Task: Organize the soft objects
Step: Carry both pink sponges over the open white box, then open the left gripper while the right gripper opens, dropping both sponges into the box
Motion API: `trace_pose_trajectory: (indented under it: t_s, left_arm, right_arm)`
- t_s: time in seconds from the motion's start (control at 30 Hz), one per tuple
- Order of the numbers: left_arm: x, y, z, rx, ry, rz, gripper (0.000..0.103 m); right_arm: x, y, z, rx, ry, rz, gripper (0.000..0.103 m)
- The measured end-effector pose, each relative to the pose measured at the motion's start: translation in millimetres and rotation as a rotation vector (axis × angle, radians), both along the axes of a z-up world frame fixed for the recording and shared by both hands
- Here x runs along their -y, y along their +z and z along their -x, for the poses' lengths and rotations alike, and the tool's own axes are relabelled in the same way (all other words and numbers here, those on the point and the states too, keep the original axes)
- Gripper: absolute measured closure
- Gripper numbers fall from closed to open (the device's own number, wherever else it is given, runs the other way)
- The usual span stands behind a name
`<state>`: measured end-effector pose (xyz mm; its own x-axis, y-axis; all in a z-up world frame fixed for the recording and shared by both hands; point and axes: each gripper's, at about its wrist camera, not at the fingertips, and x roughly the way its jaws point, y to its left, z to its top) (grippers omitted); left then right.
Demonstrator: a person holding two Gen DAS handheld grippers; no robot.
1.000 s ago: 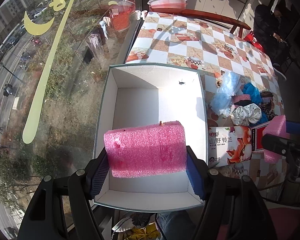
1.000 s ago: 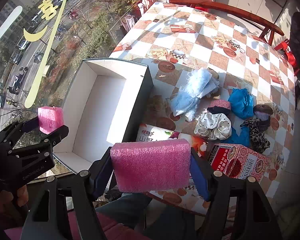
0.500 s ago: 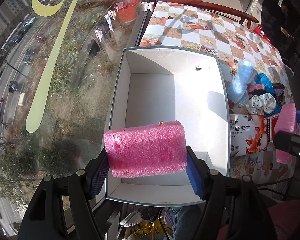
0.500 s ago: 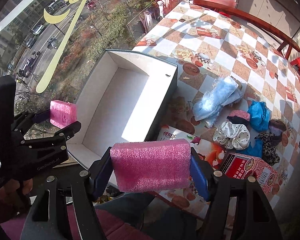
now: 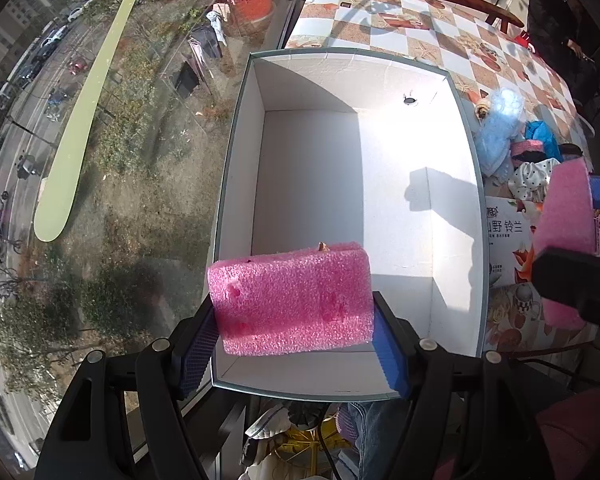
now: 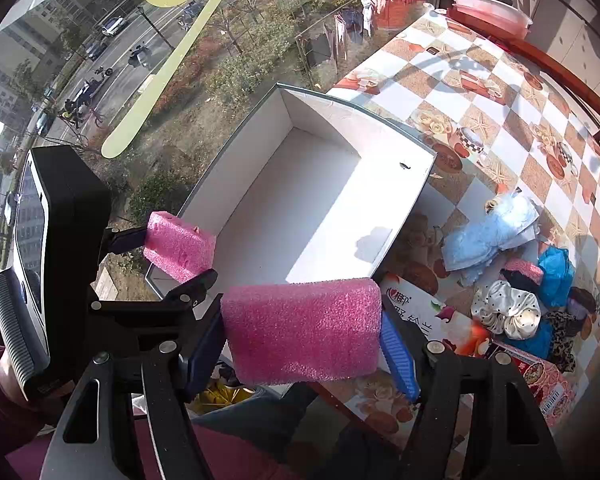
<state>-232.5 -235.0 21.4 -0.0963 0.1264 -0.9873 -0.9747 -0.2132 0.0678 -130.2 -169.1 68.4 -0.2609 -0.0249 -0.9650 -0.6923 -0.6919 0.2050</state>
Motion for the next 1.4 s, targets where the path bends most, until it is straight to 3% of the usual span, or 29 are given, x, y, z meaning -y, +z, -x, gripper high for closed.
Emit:
trace_pose_trajectory:
  t_s: [0.57,0.97,1.0,1.03,1.07,1.2,1.4]
  left_arm:
    - [-0.4,-12.4,1.1,0.01,-0.012,0.033,0.029]
    - [0.5,-14.4,6.3,0.06,0.014,0.015,0.023]
    - [0.7,-13.1,7.9,0.077,0.021,0.002,0.021]
    - [0.8,-11.5,9.6,0.097,0.027,-0.013,0.019]
    - [0.7,-9.7,11.1,0.111,0.034,-0.026,0.017]
    - [-1.1,-6.1,13.6,0.139,0.051,-0.054,0.001]
    - [-6.3,1.6,11.1,0.162,0.05,-0.121,0.0]
  right_arm:
    - [1.5,-7.4,10.9,0.032,0.032,0.008,0.031]
    - [2.7,-7.5,14.9,-0.011,0.063,0.028,0.03]
    - [2.6,-7.0,14.7,-0.022,0.065,0.032,0.03]
    - [2.7,-6.3,14.0,-0.034,0.065,0.038,0.019]
    - [2.4,-5.6,13.0,-0.045,0.062,0.04,0.001]
    - [-4.2,-4.6,6.2,-0.06,0.02,0.045,0.0]
    - [-17.5,-2.2,-20.2,-0.038,-0.092,0.036,0.0]
